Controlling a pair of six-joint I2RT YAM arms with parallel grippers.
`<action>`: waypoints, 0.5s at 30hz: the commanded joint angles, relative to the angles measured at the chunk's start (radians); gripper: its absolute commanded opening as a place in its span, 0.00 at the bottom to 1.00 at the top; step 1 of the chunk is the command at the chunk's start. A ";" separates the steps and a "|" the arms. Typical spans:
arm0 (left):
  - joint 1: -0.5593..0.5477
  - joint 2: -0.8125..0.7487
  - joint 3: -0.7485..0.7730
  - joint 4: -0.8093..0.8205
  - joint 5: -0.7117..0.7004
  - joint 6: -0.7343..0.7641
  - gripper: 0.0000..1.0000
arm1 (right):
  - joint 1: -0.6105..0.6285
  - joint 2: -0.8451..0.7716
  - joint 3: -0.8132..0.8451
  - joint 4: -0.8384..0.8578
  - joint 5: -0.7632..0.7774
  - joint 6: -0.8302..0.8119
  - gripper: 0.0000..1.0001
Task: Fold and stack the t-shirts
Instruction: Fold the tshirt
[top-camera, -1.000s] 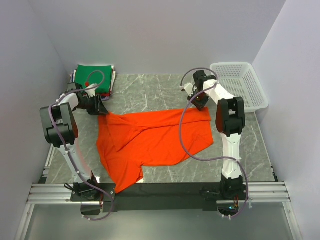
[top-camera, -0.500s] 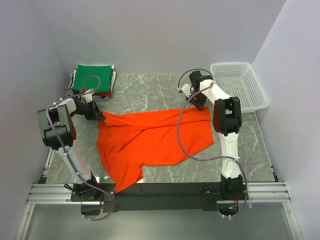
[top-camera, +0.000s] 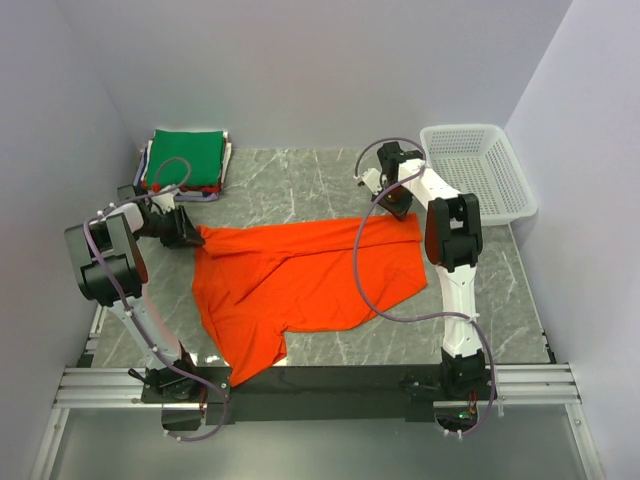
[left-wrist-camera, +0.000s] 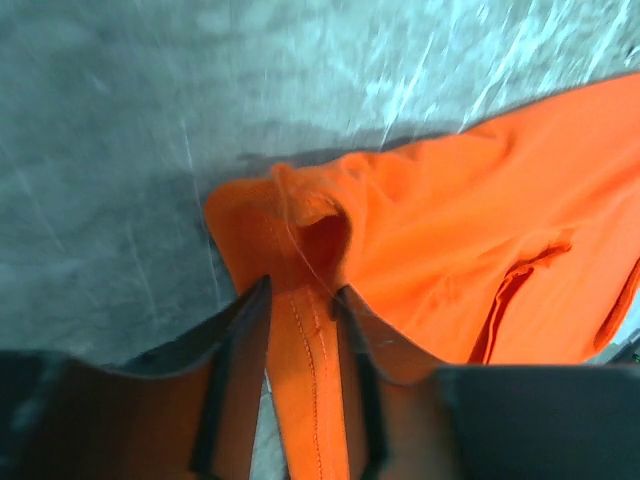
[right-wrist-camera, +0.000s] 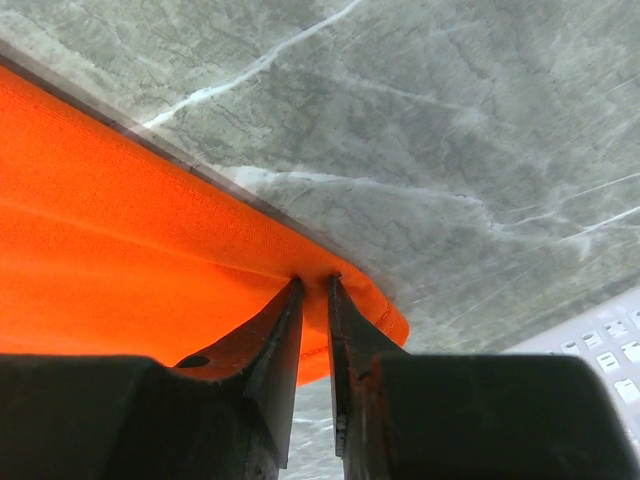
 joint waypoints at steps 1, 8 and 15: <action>0.006 -0.017 0.050 0.016 0.006 0.044 0.39 | -0.005 -0.024 0.021 -0.022 -0.024 0.010 0.25; 0.004 -0.085 0.125 -0.016 -0.013 0.108 0.50 | -0.010 -0.122 -0.005 0.063 -0.047 -0.001 0.35; -0.013 -0.008 0.217 -0.037 0.034 0.114 0.52 | -0.010 -0.048 0.058 0.037 -0.047 0.013 0.27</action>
